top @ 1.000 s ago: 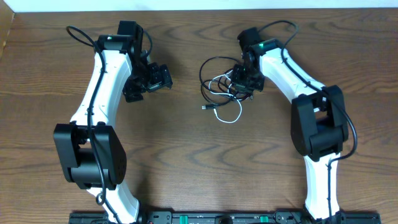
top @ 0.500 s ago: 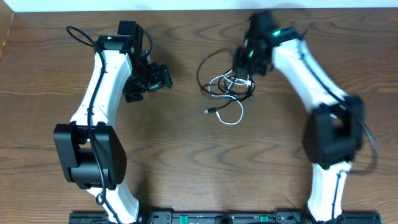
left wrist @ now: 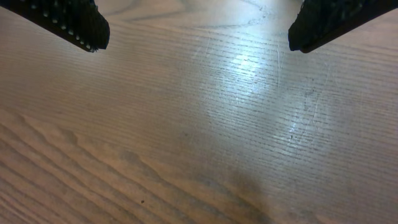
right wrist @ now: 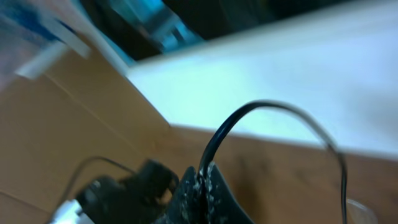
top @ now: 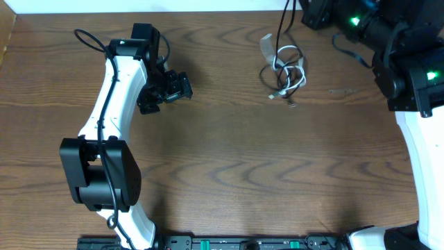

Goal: Untangle cables

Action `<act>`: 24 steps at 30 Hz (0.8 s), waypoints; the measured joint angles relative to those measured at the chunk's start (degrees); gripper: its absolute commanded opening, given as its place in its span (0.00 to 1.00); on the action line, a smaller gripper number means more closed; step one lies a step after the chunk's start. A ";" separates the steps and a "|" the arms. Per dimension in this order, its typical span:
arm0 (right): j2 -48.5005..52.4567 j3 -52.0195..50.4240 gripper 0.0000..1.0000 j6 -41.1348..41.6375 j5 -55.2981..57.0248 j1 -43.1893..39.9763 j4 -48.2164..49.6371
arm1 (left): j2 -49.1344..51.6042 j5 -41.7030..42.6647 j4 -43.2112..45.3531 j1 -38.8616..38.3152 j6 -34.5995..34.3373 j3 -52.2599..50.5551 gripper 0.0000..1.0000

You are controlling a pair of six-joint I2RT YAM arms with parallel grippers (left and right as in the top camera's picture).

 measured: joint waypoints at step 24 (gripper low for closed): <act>-0.07 -0.48 0.01 6.49 5.49 0.09 14.47 | 0.00 0.00 -0.04 0.00 -0.02 0.00 0.98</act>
